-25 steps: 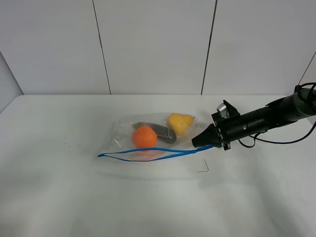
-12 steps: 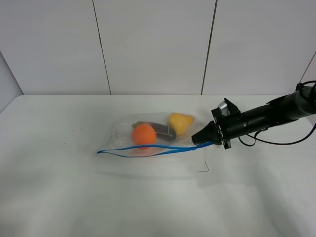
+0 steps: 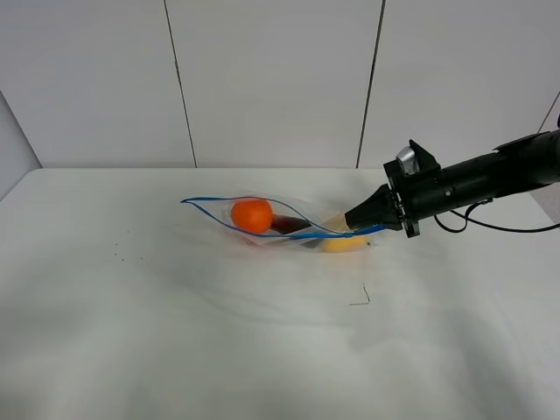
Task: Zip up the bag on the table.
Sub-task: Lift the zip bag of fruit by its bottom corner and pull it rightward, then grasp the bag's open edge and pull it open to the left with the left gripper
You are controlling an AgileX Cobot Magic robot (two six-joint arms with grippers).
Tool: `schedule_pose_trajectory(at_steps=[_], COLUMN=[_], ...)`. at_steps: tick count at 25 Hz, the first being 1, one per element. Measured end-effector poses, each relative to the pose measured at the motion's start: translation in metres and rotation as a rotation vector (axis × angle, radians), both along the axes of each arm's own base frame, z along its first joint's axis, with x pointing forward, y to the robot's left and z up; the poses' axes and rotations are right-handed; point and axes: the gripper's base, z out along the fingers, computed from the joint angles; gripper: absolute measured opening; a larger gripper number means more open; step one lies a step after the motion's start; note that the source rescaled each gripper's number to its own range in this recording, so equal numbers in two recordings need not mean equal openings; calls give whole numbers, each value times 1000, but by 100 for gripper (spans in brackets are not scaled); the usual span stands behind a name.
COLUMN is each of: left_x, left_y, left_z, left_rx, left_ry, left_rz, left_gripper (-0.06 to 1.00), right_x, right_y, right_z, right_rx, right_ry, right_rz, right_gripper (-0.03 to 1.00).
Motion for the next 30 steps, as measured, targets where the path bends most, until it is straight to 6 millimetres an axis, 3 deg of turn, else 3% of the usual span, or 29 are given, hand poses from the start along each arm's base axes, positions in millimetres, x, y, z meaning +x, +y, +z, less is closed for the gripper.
schedule_pose_trajectory(at_steps=[6, 21, 25, 30], left_x=[0, 2, 27, 74], left_y=[0, -3, -17, -17], left_z=[0, 1, 16, 53], left_rx=[0, 3, -8, 117], left_ry=[0, 7, 65, 63], left_rz=[0, -44, -212, -279], left_gripper=[93, 93, 92, 92], right_x=[-2, -3, -4, -4], right_y=[0, -1, -1, -1], right_z=[11, 11, 10, 10], right_rx=[-9, -19, -32, -35], right_ry=[-23, -14, -11, 2], right_rz=[3, 7, 16, 13], right_gripper=[0, 0, 0, 0])
